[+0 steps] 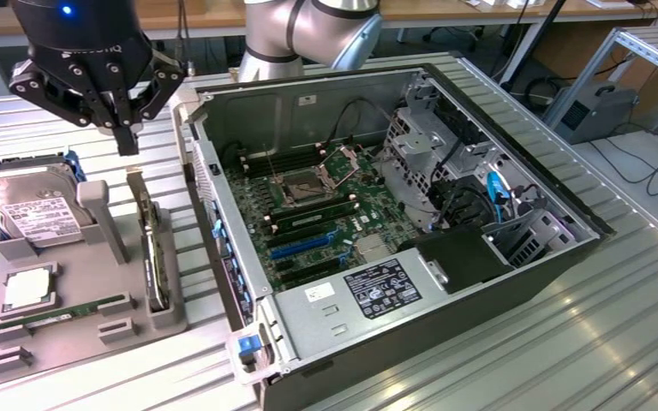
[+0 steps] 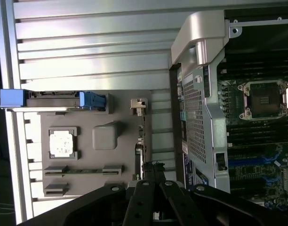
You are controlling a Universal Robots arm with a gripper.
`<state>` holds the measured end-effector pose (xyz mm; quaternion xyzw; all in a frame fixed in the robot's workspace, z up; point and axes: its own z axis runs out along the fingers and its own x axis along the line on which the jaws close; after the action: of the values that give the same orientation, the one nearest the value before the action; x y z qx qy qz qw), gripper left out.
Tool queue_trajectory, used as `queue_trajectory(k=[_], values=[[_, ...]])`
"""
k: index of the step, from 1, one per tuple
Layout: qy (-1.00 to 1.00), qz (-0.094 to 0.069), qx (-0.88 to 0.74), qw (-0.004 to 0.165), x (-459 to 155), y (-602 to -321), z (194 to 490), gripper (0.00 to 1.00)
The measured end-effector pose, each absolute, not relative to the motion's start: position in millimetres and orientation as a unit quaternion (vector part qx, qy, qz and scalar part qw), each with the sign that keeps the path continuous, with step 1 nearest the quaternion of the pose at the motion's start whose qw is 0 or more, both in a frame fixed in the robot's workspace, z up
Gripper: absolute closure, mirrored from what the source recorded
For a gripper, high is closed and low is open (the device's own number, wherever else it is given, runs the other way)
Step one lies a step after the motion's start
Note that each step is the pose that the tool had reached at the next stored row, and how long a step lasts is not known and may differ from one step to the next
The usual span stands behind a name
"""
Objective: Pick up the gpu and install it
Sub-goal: 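Reach for the gpu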
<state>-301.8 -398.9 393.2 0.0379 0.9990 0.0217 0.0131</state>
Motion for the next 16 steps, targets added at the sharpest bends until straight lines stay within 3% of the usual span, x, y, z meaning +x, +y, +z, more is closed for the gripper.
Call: queue_trajectory(k=[16], values=[[0.999, 0.022, 0.038, 0.013, -311.2, -406.9, 393.2, 0.89]])
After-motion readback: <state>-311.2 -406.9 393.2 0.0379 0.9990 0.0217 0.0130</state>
